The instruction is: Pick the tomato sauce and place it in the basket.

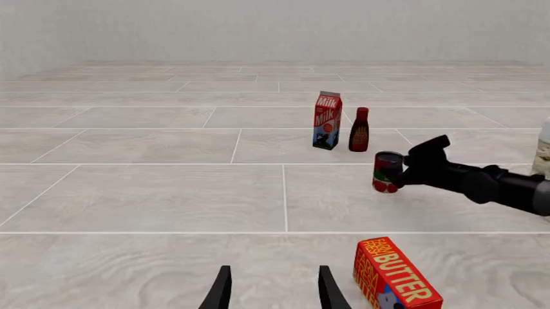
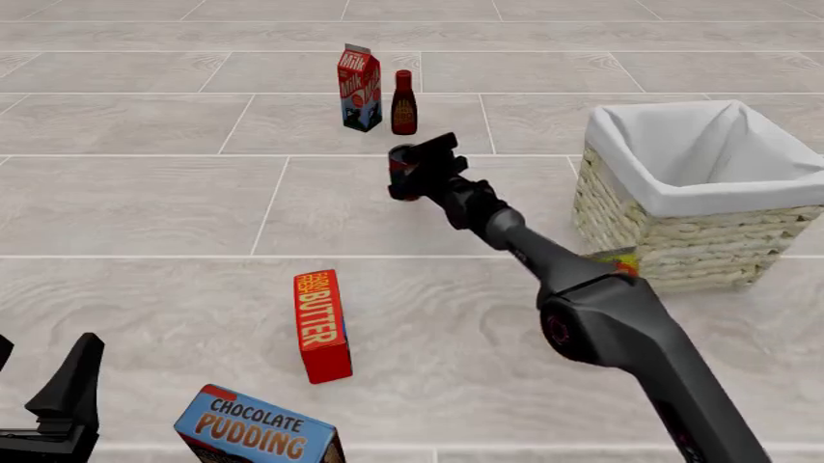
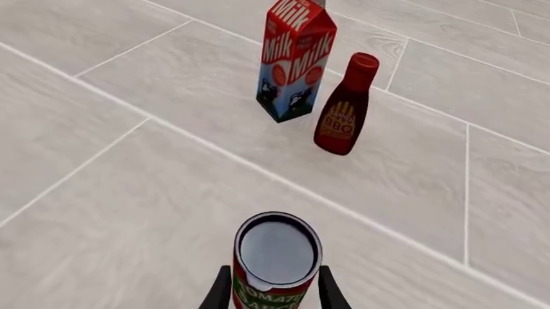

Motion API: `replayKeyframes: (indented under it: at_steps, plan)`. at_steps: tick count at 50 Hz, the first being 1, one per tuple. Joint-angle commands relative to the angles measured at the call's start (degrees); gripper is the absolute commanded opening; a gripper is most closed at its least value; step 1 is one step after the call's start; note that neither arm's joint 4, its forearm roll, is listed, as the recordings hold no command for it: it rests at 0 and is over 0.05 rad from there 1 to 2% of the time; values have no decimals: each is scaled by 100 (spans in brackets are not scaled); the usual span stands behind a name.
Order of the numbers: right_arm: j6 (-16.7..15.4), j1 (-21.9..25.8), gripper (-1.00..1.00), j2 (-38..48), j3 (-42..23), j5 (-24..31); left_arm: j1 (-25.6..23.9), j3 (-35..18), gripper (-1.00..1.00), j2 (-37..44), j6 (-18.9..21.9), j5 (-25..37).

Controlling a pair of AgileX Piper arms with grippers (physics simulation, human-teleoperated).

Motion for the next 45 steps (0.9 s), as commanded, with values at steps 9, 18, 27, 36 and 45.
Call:
replayKeyframes:
  at_steps: [9,18,27,36,45]
  plan:
    - [64,-9,-100,259,-429,144,0,0,100,0,0,0]
    - [22,53,-100,-370,613,-378,0,0,100,0,0,0]
    - [5,103,-100,-1350,2138,-1044,0,0,100,0,0,0]
    - [-48,108,-100,-2193,3338,-1512,0,0,100,0,0,0]
    - [-155,208,-100,-3112,4522,-1866,0,0,100,0,0,0]
